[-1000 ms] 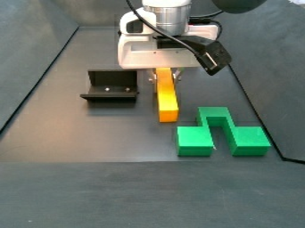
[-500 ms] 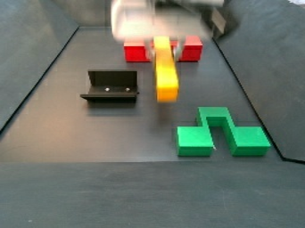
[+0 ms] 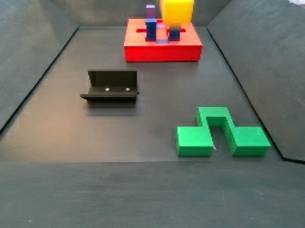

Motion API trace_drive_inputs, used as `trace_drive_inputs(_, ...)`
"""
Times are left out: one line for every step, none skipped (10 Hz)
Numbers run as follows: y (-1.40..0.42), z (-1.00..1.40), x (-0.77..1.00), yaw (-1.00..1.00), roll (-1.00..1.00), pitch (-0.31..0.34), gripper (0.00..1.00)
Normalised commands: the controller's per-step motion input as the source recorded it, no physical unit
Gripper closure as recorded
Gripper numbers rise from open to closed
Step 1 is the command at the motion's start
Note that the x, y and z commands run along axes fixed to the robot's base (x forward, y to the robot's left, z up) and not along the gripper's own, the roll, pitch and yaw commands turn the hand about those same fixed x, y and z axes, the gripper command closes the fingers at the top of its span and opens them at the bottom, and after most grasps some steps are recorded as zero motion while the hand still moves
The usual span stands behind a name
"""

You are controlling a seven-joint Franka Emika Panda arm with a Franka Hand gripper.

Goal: Pick up the yellow object. Move up. Move to above the board. Insert the yellow object.
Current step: Move to above the board.

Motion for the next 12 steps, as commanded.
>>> trace_drive_inputs(-0.01,0.83,0.02,0.01,0.03,0.052,1.00)
trace_drive_inputs(0.00,0.41,0.03,0.01,0.02,0.056,1.00)
trace_drive_inputs(0.00,0.17,0.05,0.00,0.02,0.044,1.00)
trace_drive_inputs(-1.40,0.23,-0.04,-0.17,-0.11,0.199,1.00)
trace_drive_inputs(-1.40,0.21,-0.05,-0.17,-0.10,0.201,1.00)
trace_drive_inputs(-1.40,0.22,-0.04,-0.08,-0.04,0.155,1.00)
trace_drive_inputs(-1.40,0.22,-0.03,-0.04,-0.06,0.130,1.00)
trace_drive_inputs(-1.40,0.23,-0.03,-0.02,-0.03,0.112,1.00)
trace_drive_inputs(-1.40,0.23,-0.02,-0.01,-0.01,0.101,1.00)
trace_drive_inputs(-1.40,0.24,0.02,0.00,-0.01,0.109,1.00)
trace_drive_inputs(-1.40,0.25,0.06,0.00,0.01,0.125,1.00)
trace_drive_inputs(-0.65,0.13,0.07,0.01,0.01,0.150,1.00)
